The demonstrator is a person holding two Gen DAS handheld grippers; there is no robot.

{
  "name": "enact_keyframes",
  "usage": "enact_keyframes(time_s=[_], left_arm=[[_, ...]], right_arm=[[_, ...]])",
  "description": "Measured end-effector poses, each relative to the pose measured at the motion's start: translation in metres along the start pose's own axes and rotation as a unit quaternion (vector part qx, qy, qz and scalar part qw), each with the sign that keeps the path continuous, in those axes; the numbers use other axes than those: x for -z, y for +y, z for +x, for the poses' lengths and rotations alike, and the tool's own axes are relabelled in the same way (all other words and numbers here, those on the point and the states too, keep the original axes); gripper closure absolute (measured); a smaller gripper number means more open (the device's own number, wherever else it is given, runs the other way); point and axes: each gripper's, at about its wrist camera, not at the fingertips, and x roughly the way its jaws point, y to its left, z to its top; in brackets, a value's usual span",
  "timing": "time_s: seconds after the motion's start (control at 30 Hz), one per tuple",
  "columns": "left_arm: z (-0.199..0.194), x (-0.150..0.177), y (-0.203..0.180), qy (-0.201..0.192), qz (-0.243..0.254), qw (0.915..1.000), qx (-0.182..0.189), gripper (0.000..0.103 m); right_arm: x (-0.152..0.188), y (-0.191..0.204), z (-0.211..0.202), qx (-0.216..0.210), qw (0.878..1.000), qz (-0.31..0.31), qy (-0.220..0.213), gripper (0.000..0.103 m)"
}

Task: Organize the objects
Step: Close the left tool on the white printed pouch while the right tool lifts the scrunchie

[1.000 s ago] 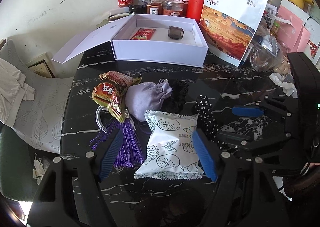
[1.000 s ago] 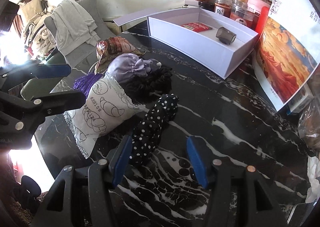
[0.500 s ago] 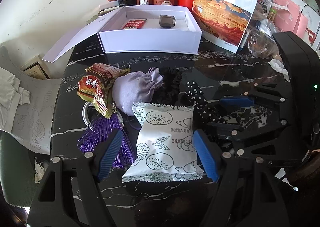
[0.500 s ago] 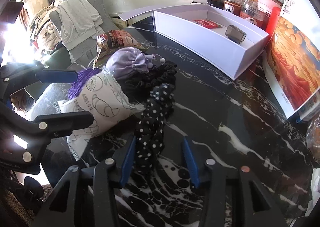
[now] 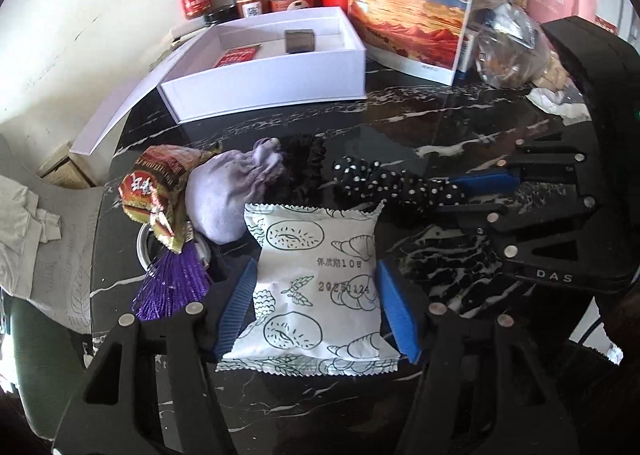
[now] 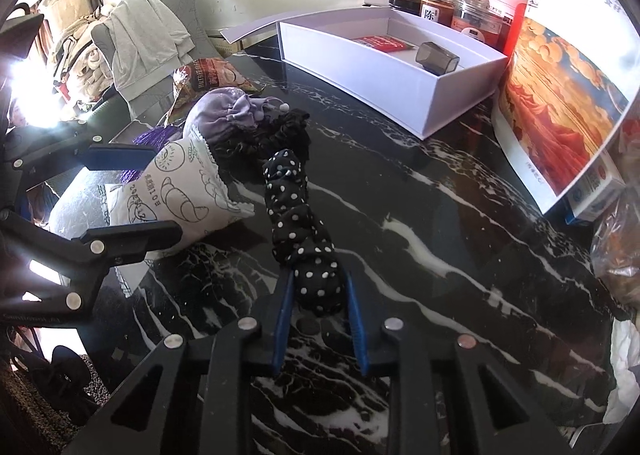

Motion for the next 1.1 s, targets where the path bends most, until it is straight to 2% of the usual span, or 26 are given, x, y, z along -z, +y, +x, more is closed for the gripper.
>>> enact_keyframes(time_s=[0.3, 0.5, 0.8, 0.97, 1.1], left_arm=[[-0.009, 0.009, -0.009, -0.003, -0.001, 1.0000, 0.004, 0.045], [0.000, 0.015, -0.006, 0.001, -0.005, 0.9999, 0.009, 0.039], [0.018, 0.014, -0.012, 0.009, 0.010, 0.9999, -0.008, 0.034], [0.025, 0.013, 0.003, 0.015, -0.039, 0.9988, 0.028, 0.033], [0.026, 0.014, 0.005, 0.008, -0.042, 0.9988, 0.023, 0.033]], right_arm=[[0.009, 0.003, -0.008, -0.003, 1.000, 0.004, -0.004, 0.077], [0.002, 0.005, 0.000, 0.001, 1.000, 0.003, -0.004, 0.069], [-0.011, 0.018, 0.010, -0.010, 0.999, -0.032, -0.007, 0.068], [-0.014, 0.018, 0.013, -0.017, 0.999, -0.028, -0.010, 0.068], [-0.016, 0.017, 0.014, -0.013, 0.999, -0.026, -0.013, 0.069]])
